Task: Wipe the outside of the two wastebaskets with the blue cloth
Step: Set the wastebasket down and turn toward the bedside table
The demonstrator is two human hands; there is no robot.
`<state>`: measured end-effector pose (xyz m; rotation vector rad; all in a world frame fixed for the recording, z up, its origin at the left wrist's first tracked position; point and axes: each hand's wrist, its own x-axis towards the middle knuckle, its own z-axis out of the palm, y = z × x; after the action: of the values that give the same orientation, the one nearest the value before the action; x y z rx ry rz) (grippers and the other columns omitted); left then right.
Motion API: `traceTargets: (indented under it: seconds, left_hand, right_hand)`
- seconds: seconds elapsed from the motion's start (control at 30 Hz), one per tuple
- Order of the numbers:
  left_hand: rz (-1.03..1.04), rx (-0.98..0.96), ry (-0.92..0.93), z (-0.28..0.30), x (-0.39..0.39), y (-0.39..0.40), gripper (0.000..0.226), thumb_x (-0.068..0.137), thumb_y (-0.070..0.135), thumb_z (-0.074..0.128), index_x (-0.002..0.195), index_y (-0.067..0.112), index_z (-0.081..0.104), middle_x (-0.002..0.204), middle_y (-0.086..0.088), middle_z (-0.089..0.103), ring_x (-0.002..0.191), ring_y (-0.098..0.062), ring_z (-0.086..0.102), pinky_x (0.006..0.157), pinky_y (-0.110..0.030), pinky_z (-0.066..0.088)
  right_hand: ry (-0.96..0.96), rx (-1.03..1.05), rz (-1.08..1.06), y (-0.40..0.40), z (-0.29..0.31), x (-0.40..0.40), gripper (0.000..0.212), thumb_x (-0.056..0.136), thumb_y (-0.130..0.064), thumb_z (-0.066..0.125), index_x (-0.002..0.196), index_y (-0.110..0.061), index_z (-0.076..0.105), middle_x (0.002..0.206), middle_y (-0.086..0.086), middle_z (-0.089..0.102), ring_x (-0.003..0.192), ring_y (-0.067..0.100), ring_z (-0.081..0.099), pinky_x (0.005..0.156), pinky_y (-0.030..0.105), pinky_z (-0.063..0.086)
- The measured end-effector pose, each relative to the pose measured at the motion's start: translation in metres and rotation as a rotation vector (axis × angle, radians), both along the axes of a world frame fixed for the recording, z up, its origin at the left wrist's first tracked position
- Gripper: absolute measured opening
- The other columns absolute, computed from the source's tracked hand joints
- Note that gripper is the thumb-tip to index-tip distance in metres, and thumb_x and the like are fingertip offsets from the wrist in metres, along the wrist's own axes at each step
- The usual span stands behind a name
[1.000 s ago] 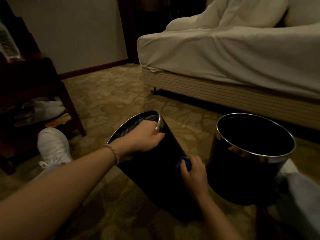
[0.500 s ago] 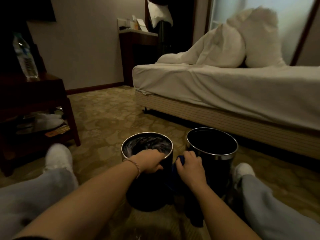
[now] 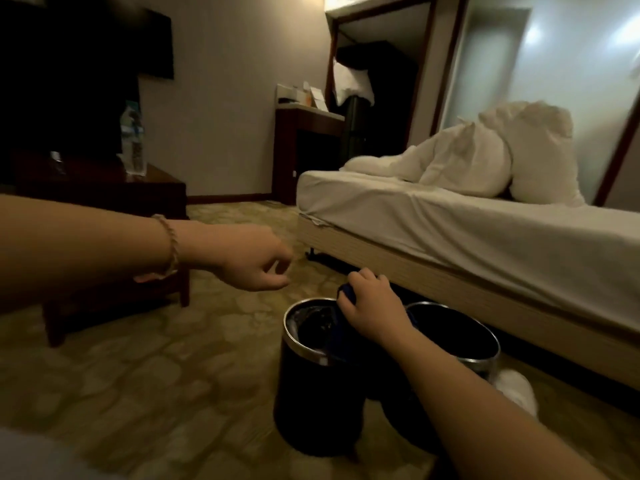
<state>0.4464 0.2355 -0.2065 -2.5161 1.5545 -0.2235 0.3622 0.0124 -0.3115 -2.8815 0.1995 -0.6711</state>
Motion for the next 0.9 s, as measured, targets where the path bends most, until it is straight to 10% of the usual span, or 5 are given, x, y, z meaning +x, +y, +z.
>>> traceTargets:
  seconds: [0.4,0.63,0.9]
  left_hand:
    - [0.293,-0.183,0.083,0.031,0.018,0.233,0.018,0.089,0.061,0.047,0.087,0.044,0.055,0.084,0.016,0.063,0.072,0.002,0.061,0.068,-0.021,0.055]
    - [0.556,-0.278,-0.001,-0.030,0.007,0.366,0.059,0.079,0.081,0.035,0.124,0.046,0.049,0.110,0.024,0.054,0.100,0.006,0.054,0.087,-0.018,0.047]
    - [0.806,-0.683,-0.276,0.000,0.024,0.446,0.054,0.078,0.069,0.045,0.117,0.036,0.061,0.108,0.015,0.065,0.091,-0.011,0.064,0.072,-0.030,0.054]
  right_hand:
    - [-0.060,-0.120,0.407,0.180,0.094,0.123,0.020,0.097,-0.041,0.048,0.089,-0.024,0.046,0.090,-0.006,0.045,0.090,0.022,0.047,0.073,0.035,0.043]
    - [-0.064,-0.116,0.688,0.323,0.085,0.201,0.022,0.098,-0.039,0.047,0.082,-0.026,0.041,0.088,-0.007,0.041,0.085,0.021,0.044,0.074,0.036,0.042]
    - [-0.005,-0.259,0.887,0.424,0.145,0.260,0.017,0.100,-0.041,0.046,0.103,-0.024,0.049,0.107,-0.006,0.044,0.098,0.021,0.041,0.079,0.038,0.049]
